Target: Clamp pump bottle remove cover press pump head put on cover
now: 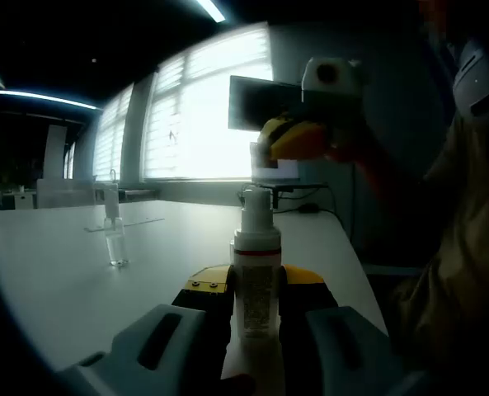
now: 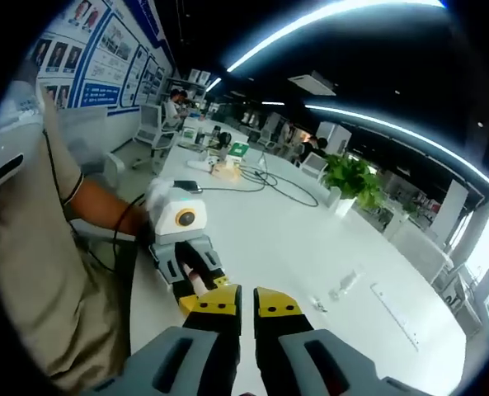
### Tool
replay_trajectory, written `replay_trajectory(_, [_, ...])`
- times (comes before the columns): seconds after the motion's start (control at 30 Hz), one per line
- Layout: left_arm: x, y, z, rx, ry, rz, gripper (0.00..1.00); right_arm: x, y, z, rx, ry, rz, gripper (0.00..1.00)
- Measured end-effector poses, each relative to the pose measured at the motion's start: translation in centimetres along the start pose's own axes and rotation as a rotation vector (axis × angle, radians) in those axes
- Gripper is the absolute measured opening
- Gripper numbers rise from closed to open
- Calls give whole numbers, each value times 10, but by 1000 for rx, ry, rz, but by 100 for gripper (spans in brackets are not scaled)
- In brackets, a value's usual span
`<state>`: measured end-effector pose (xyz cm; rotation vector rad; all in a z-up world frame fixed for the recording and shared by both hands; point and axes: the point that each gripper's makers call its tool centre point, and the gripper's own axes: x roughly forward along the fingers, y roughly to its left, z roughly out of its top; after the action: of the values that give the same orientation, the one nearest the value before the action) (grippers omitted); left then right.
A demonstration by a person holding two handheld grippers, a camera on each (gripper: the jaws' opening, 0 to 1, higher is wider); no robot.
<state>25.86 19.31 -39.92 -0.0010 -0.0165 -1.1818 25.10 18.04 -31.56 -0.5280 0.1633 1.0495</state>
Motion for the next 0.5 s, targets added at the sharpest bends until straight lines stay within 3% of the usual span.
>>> replay_trajectory(0.27, [0,1,0,1,0,3,12,-19,-2,-23,75,-59,-60,3])
replay_trajectory(0.5, [0,1,0,2,0,5,12,-32,-5,-49,127,-65,-93,3])
